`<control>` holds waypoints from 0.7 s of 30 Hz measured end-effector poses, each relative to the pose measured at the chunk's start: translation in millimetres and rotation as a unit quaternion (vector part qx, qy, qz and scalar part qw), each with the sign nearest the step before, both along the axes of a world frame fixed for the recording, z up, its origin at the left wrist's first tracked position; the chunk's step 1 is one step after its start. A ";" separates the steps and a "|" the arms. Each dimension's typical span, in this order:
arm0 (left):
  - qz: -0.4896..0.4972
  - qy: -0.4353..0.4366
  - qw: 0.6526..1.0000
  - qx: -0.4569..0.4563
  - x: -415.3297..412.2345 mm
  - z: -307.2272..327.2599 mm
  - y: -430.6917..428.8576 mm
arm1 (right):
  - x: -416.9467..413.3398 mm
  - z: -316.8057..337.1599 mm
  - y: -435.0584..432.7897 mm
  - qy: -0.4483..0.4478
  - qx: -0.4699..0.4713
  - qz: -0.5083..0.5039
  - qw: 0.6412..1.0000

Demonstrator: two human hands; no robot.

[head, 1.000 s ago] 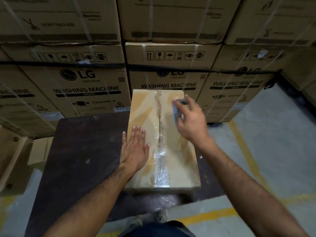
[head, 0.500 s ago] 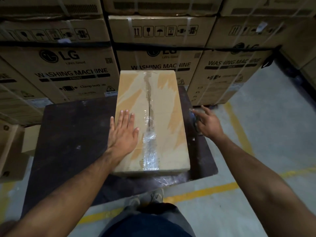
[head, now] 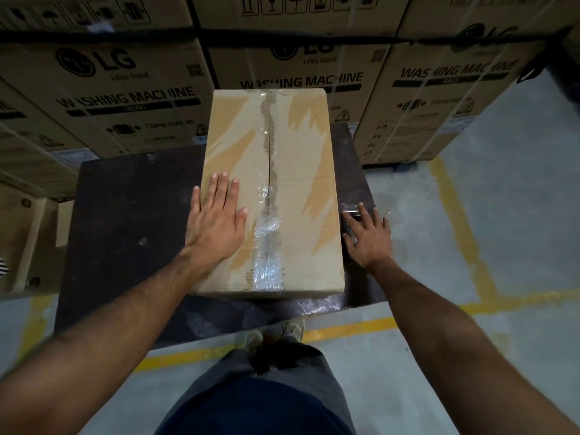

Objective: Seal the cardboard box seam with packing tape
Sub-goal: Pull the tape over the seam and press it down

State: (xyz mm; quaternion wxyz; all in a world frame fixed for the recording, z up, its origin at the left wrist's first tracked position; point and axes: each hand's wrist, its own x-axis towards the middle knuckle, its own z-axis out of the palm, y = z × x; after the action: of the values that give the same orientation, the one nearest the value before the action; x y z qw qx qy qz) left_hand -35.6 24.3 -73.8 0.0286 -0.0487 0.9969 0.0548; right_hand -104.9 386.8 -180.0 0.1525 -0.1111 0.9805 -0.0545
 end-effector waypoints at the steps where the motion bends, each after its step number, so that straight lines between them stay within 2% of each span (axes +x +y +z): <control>1: -0.001 0.000 1.000 0.001 -0.1 -0.1 -0.1 | -0.8 0.5 0.2 -0.001 0.011 0.002 1.000; 7: -0.004 0.004 1.000 0.006 0.2 0.5 -0.9 | -6.1 18.6 -2.2 -0.029 0.030 0.006 0.999; 10: -0.005 0.002 1.000 0.005 0.0 0.0 -1.7 | -12.3 53.1 -12.6 0.044 -0.058 -0.041 0.997; 12: -0.008 0.003 1.000 0.003 0.3 -0.3 -2.3 | -19.3 88.0 -29.2 0.127 -0.139 -0.069 0.980; 14: -0.011 0.006 1.000 0.001 0.9 0.6 -2.9 | -24.3 125.1 -55.4 0.179 -0.171 -0.067 0.966; 17: -0.011 0.008 1.000 0.009 1.4 3.9 -3.0 | -18.9 155.7 -100.8 0.143 -0.114 0.008 0.983; 21: -0.019 0.020 0.999 0.022 3.8 5.5 -2.3 | 6.4 146.7 -138.6 0.100 -0.073 0.072 0.990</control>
State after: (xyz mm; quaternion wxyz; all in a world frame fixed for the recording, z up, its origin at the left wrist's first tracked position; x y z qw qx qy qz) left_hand -31.8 22.0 -68.2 0.0110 -0.0278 0.9966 0.0770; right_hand -98.5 248.1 -33.3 0.0483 -0.1973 0.9737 -0.1036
